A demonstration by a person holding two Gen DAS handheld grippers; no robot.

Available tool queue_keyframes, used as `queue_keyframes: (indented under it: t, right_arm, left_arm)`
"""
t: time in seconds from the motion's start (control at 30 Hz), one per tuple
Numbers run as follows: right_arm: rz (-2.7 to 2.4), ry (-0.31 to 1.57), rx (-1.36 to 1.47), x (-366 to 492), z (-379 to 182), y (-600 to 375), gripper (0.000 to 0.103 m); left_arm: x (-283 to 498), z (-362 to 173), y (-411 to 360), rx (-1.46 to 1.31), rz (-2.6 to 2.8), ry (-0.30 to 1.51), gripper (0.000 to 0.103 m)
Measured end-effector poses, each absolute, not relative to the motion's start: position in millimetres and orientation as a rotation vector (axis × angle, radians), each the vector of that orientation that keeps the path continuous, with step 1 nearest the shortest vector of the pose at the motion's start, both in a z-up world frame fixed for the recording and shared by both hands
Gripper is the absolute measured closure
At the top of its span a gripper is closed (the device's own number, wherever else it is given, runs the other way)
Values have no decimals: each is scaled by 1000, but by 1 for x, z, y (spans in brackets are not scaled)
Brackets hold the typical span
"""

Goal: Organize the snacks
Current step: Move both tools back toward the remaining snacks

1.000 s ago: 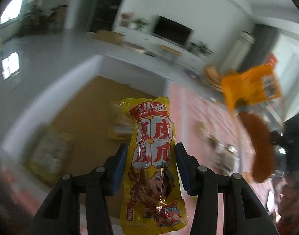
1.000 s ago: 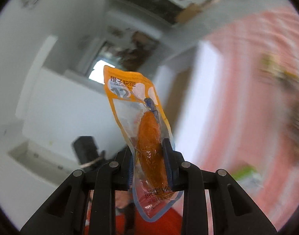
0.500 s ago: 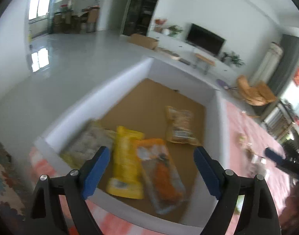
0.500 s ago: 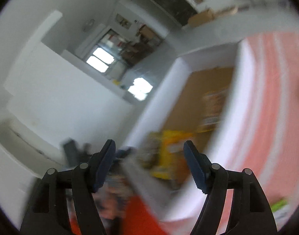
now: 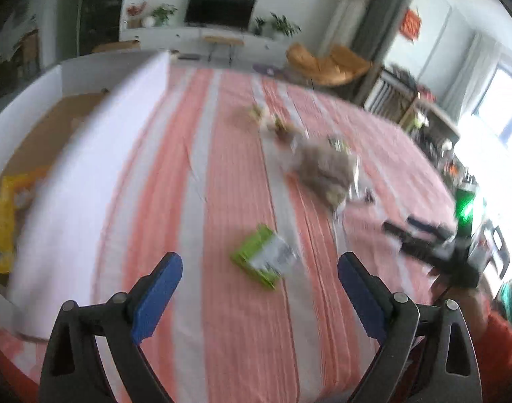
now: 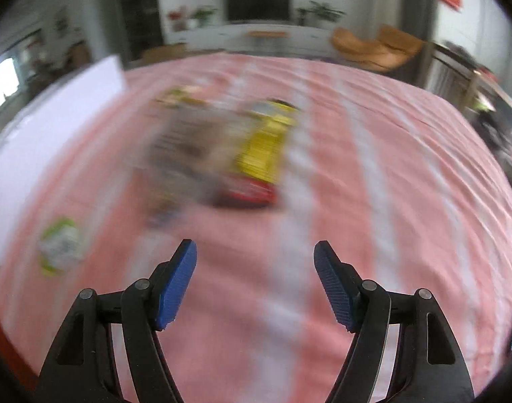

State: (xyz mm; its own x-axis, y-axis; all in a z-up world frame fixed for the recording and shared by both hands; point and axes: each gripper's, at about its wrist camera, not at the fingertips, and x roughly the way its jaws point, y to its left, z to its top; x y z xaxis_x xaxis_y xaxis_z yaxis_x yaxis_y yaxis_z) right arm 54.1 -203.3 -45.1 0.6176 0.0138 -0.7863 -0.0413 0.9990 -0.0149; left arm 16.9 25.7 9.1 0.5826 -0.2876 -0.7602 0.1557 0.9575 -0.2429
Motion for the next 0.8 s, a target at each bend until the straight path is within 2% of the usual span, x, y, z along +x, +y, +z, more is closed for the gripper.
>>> queue_keyframes:
  t: [0.13, 0.27, 0.8]
  right_arm:
    - [-20, 899, -62, 44, -58, -232, 28]
    - [-13, 885, -66, 48, -65, -231, 28]
    - [-18, 921, -18, 51, -79, -229, 19]
  left_arm:
    - [11, -13, 12, -78, -217, 948, 10]
    - [7, -36, 23, -117, -184, 1004, 10]
    - [7, -66, 12, -75, -174, 1076, 10]
